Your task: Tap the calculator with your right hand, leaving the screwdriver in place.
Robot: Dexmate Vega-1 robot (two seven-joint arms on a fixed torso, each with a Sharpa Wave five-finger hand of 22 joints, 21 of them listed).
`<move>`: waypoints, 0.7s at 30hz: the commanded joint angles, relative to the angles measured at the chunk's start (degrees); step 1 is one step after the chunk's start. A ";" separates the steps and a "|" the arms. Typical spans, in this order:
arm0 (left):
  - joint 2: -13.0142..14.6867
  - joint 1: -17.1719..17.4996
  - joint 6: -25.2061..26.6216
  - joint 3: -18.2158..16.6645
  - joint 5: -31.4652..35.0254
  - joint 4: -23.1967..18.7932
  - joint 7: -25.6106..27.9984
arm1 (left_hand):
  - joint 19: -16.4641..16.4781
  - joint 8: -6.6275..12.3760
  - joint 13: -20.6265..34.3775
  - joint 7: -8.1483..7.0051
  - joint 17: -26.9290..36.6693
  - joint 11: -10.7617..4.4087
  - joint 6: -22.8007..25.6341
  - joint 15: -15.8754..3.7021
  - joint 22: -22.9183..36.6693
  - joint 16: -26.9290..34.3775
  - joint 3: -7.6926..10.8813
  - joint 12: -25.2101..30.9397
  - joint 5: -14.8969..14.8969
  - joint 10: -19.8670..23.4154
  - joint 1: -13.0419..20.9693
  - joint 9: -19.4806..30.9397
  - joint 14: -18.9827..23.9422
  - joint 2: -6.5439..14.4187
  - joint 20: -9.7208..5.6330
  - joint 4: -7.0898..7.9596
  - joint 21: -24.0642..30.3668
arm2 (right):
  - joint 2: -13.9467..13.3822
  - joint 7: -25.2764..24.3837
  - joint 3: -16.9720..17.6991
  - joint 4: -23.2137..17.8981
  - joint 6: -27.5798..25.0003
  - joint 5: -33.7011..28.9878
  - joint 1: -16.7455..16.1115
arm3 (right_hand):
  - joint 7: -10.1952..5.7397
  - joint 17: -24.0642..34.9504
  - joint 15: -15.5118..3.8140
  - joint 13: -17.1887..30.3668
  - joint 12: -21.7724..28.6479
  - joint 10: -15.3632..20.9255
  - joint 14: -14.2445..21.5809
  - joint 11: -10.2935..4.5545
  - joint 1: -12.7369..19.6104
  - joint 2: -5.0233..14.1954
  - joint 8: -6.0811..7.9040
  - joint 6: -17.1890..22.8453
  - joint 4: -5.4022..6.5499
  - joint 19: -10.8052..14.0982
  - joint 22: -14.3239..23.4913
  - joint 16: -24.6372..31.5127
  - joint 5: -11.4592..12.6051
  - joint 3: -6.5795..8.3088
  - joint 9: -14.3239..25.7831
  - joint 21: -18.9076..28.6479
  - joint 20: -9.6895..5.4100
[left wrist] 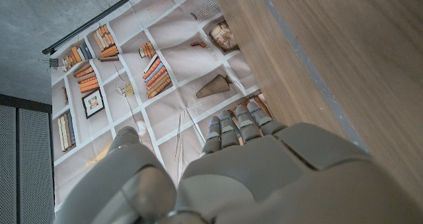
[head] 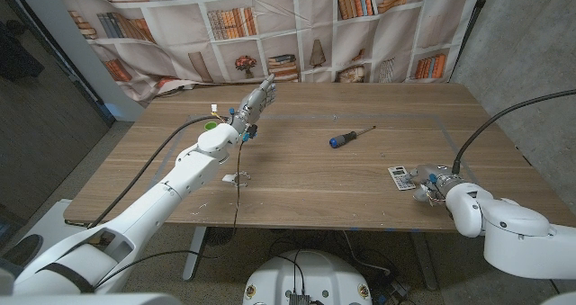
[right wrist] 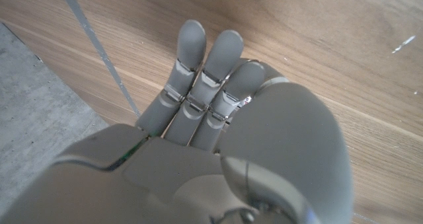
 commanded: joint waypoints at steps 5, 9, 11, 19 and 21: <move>-0.31 -0.42 -0.68 0.06 -0.11 1.08 -0.66 | 0.03 -0.14 0.17 -0.08 0.21 -0.02 0.46 0.09 0.24 -0.14 -0.41 -0.30 -0.22 0.31 0.00 0.16 0.21 0.30 0.03 0.03 -0.36 | 2.87 17.45 -10.95 0.89 -2.54 -19.78 7.31 | -0.03 -0.28 -0.17 -0.01 0.52 -0.15 0.27 0.11 -0.37 0.06 0.11 1.26 0.02 0.03 1.28 0.88 0.65 1.24 0.24 0.38 0.21; -0.46 -0.66 -0.80 0.12 -0.12 1.52 -0.87 | 0.05 -0.16 0.17 -0.08 0.21 0.07 0.46 0.04 0.24 -0.16 -0.44 -0.33 -0.23 0.28 0.01 0.16 0.18 0.32 0.03 0.04 -0.41 | 3.70 20.65 -11.90 1.33 -2.94 -23.25 7.79 | -0.04 -0.50 -0.15 -0.24 0.52 -0.34 0.26 0.11 -0.66 0.04 0.48 2.85 0.14 0.11 1.91 1.28 0.79 1.66 0.25 0.25 0.18; -0.55 -0.79 -0.84 0.13 -0.20 1.79 -1.02 | 0.06 -0.15 0.17 -0.05 0.21 0.07 0.50 0.06 0.24 -0.16 -0.46 -0.34 -0.24 0.28 0.02 0.16 0.19 0.33 0.03 0.04 -0.44 | 4.17 21.37 -11.84 1.60 -3.19 -24.22 7.58 | -0.02 -0.63 -0.14 -0.18 0.71 -0.24 0.20 0.10 -0.76 0.05 0.49 3.32 0.15 0.14 2.37 1.48 0.92 2.00 0.25 0.20 0.18; -0.73 -1.24 -1.13 0.21 -0.19 2.58 -1.46 | 0.10 -0.19 0.17 -0.05 0.22 -0.11 0.48 0.02 0.24 -0.17 -0.52 -0.37 -0.26 0.29 0.05 0.16 0.18 0.36 0.03 0.06 -0.54 | 5.17 20.33 -9.09 2.04 -3.03 -22.57 5.48 | 0.44 -1.36 -0.12 0.16 1.58 0.11 0.39 0.09 -1.17 0.05 -0.18 3.27 0.14 0.64 3.57 2.35 1.16 2.90 0.09 -0.23 0.07; -0.75 -1.36 -1.18 0.21 -0.22 2.79 -1.64 | 0.11 -0.20 0.17 -0.04 0.22 -0.11 0.48 0.05 0.24 -0.18 -0.53 -0.36 -0.26 0.33 0.05 0.16 0.17 0.37 0.03 0.07 -0.57 | 5.52 19.95 -8.79 2.15 -3.32 -22.51 5.19 | 0.57 -1.53 -0.10 0.11 1.66 0.03 0.43 0.09 -1.20 0.13 -0.29 3.25 0.12 0.91 4.05 2.64 1.24 3.22 0.05 -0.27 0.06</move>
